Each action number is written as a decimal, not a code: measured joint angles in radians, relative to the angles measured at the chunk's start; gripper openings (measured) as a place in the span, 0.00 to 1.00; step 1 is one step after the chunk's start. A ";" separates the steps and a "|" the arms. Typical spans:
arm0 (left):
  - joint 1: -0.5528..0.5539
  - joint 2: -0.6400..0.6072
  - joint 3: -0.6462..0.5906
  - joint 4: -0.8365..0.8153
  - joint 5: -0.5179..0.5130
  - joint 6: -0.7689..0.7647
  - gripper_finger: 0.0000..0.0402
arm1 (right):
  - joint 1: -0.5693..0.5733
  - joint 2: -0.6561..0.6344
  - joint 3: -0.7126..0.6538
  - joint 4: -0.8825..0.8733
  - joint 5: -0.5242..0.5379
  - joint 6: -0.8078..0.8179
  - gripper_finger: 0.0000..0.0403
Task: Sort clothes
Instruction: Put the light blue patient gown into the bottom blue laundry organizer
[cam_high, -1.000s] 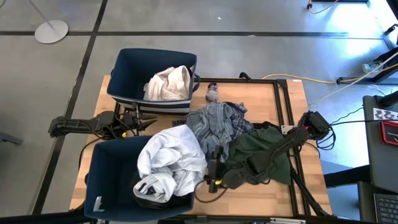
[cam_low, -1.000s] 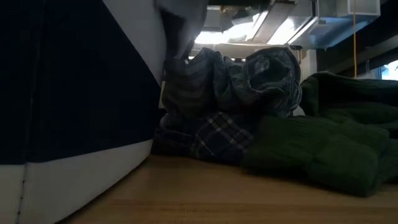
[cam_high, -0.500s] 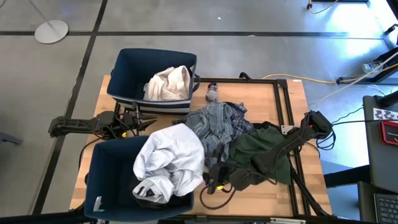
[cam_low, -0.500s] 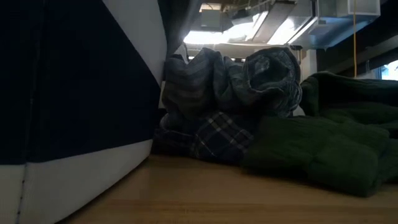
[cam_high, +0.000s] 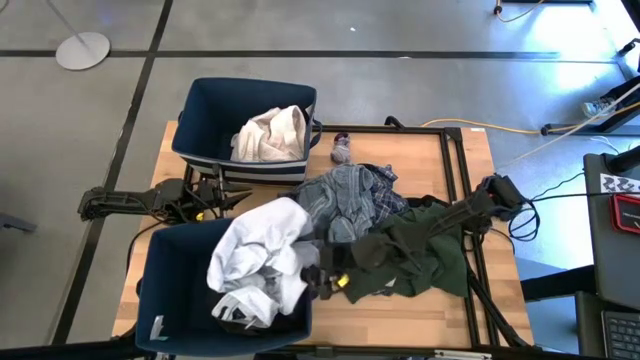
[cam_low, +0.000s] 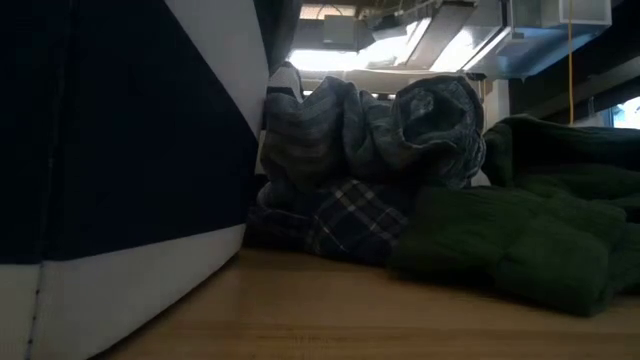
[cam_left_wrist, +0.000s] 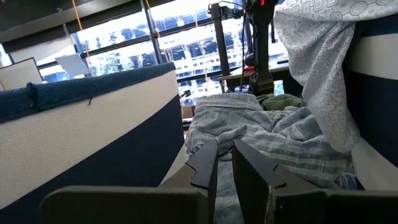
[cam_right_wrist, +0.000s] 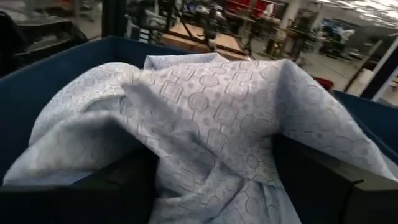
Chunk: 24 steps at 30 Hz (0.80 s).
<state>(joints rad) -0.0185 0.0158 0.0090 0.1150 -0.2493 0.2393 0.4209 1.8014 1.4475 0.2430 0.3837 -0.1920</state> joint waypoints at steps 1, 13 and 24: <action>0.000 0.000 0.000 0.000 0.000 0.000 0.10 | -0.008 0.010 0.000 0.026 -0.024 0.000 0.72; 0.000 0.000 0.000 0.045 -0.001 0.003 0.10 | 0.030 0.006 0.005 -0.048 0.033 0.018 0.72; 0.000 0.001 0.008 0.053 -0.035 0.020 0.10 | 0.176 -0.104 0.061 -0.354 0.428 0.034 0.72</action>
<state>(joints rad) -0.0189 0.0173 0.0174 0.1680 -0.2841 0.2594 0.5970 1.6969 1.5084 -0.1114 0.8120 -0.1580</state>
